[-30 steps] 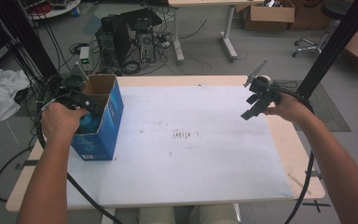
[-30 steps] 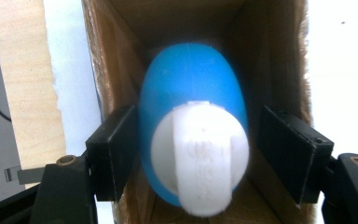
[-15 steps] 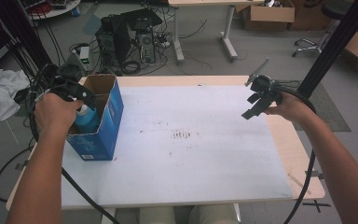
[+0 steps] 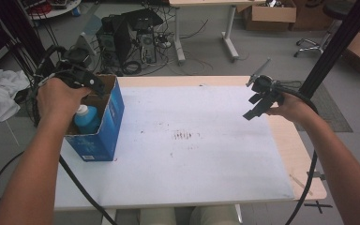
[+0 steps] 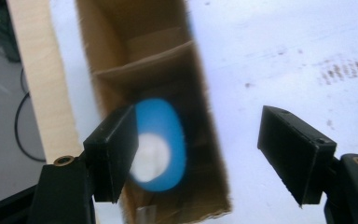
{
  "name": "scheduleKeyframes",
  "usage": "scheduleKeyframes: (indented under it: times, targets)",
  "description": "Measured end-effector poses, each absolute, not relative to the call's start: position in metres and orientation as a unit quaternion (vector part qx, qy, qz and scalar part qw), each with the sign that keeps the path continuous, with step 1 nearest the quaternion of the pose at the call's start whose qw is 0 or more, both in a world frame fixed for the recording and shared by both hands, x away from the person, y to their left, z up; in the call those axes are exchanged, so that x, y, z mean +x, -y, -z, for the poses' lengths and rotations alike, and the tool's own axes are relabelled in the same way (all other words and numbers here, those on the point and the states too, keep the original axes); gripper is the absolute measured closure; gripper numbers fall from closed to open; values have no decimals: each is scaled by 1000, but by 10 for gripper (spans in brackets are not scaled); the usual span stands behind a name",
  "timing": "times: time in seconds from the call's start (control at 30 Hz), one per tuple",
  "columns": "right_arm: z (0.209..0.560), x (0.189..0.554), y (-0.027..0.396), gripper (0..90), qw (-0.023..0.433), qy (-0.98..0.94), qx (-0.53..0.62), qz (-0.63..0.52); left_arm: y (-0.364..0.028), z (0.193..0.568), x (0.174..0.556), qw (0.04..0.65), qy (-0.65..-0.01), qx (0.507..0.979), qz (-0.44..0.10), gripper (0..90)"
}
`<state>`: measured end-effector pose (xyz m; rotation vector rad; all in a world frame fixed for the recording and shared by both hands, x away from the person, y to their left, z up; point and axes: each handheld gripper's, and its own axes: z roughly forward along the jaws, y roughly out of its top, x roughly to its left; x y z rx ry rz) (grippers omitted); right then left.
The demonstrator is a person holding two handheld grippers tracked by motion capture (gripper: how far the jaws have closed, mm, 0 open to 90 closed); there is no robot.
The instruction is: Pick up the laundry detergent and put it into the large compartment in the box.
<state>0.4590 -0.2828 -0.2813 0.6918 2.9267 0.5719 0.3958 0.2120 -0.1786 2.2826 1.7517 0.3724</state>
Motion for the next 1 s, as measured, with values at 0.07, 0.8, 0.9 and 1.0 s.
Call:
scheduleKeyframes:
  times: [0.07, 0.8, 0.9, 1.0]
  targets:
    - [282, 459, 282, 186, 40, -955, 225, -187, -205, 177, 397, 124, -589, 789, -125, 295]
    - [284, 459, 281, 186, 36, -955, 232, -181, -150, 178, 418, 156, -476, 856, -130, 207]
    - [285, 459, 281, 186, 35, -955, 234, -181, -141, 180, 419, 157, -457, 866, -128, 206]
    - [287, 460, 279, 186, 33, -955, 234, -181, -132, 183, 421, 161, -435, 877, -126, 201]
